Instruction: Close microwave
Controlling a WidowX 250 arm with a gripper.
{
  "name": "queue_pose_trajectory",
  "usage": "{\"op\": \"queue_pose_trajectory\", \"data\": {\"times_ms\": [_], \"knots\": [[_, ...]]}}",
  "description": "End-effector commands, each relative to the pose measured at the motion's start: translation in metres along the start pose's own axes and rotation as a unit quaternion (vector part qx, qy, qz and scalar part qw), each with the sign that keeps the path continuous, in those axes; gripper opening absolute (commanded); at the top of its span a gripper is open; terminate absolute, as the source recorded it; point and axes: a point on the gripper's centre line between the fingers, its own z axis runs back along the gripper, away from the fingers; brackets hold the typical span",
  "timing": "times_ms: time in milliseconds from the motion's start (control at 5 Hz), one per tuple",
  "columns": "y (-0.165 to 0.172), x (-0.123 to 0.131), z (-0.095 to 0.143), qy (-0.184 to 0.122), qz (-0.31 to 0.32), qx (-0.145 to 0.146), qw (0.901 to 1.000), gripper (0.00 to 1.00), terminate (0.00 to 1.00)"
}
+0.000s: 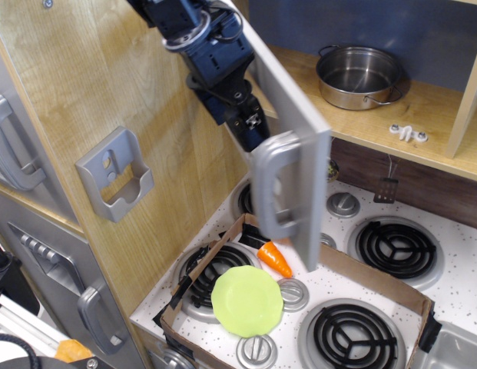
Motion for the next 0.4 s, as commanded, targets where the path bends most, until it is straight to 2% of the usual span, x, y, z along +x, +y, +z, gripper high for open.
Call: {"op": "queue_pose_trajectory", "data": {"times_ms": [0,200], "knots": [[0.004,0.04,0.004,-0.021,-0.04,0.009,0.9989,1.0,0.0],[0.007,0.051,-0.001,-0.013,-0.061,-0.003,0.9981,1.0,0.0]]}}
